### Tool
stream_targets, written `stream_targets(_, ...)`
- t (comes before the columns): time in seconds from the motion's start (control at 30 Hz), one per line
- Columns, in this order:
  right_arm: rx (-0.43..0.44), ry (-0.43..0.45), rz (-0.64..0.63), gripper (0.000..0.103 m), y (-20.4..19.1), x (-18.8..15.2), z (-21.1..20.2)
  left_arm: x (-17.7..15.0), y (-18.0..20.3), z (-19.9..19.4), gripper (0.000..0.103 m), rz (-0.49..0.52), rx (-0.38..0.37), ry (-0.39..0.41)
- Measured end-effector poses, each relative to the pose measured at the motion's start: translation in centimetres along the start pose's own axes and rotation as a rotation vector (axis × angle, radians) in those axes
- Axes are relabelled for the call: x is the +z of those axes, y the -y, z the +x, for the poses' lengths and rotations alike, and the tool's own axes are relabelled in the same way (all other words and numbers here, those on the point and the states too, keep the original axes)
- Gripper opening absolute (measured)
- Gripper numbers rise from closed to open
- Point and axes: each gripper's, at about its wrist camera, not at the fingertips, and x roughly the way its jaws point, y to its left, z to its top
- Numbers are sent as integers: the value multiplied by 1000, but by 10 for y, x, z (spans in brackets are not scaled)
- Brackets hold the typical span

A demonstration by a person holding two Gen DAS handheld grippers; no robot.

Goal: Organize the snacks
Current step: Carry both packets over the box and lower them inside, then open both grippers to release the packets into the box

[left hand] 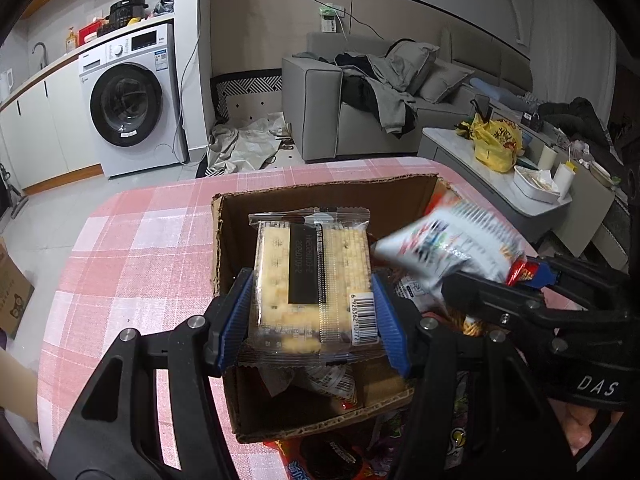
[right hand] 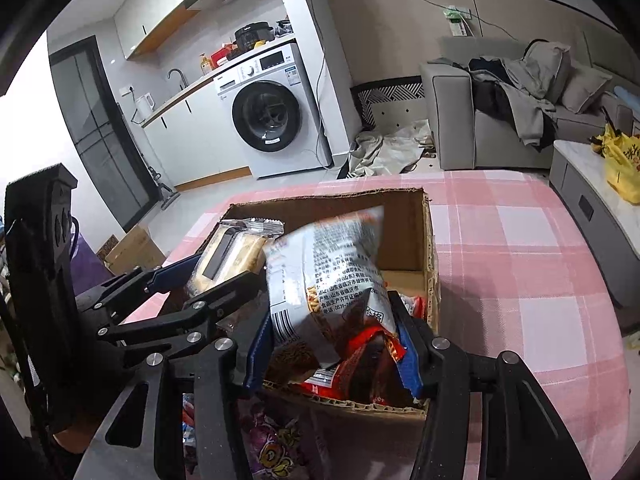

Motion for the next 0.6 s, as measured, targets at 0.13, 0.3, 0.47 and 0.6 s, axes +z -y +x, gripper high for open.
stream_targets(0.13, -17, 14, -14, 54, -2, 1, -1, 2, -1, 0, 55, -12, -4, -5)
stream_targets(0.3, -22, 72, -36, 89, -5, 1, -22, 3, -7, -19, 82, -40, -38, 0)
stream_targets(0.47, -43, 64, -23, 102, 5, -3, -42, -1, -10, -46, 102, -29, -1, 30)
stream_targets(0.6, -49, 44, -23, 103, 7, -14, -57, -10, -12, -67, 102, -36, -2, 27)
